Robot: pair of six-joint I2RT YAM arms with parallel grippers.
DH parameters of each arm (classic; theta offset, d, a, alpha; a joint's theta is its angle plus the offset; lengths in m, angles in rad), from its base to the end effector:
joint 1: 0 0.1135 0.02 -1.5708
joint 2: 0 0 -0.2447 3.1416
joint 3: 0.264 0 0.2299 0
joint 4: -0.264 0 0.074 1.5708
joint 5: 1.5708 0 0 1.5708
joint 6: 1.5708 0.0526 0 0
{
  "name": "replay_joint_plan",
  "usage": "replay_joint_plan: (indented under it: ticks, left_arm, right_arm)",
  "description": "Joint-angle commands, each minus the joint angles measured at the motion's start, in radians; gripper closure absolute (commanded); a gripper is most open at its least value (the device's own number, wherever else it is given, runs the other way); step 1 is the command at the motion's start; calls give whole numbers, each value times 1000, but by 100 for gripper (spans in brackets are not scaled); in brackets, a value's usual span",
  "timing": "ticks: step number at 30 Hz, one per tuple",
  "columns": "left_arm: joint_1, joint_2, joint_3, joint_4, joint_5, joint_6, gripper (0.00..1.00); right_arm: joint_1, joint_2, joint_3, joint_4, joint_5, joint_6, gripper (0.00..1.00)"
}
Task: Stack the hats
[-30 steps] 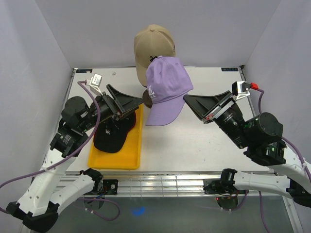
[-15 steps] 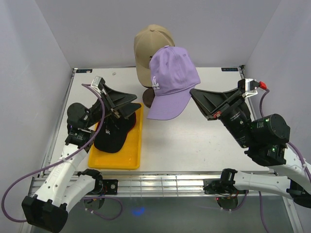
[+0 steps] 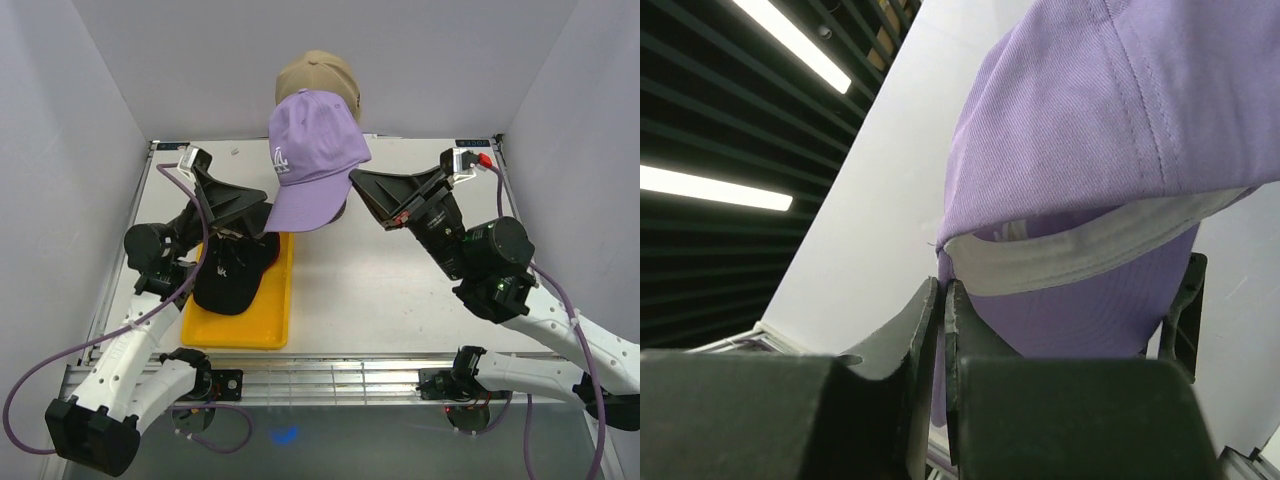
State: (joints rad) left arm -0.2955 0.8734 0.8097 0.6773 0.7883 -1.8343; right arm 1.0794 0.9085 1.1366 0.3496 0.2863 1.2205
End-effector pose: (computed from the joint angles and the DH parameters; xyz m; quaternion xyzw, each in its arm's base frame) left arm 0.1604 -0.0878 0.4108 -0.0510 0.5426 -0.8026 0.2425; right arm 0.0963 0.1485 0.4831 0.1584 0.4615 0.7665 0.4176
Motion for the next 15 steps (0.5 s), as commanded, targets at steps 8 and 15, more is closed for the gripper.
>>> replay_joint_plan:
  ticks: [8,15]
  left_arm:
    - [7,-25,68,64,-4,-60,2]
    - [6,-19,97,99,-21,-75,23]
  right_arm:
    - [-64,33,-20,232,-150,100,92]
    - [-105,-11,-63,229,-164,112,92]
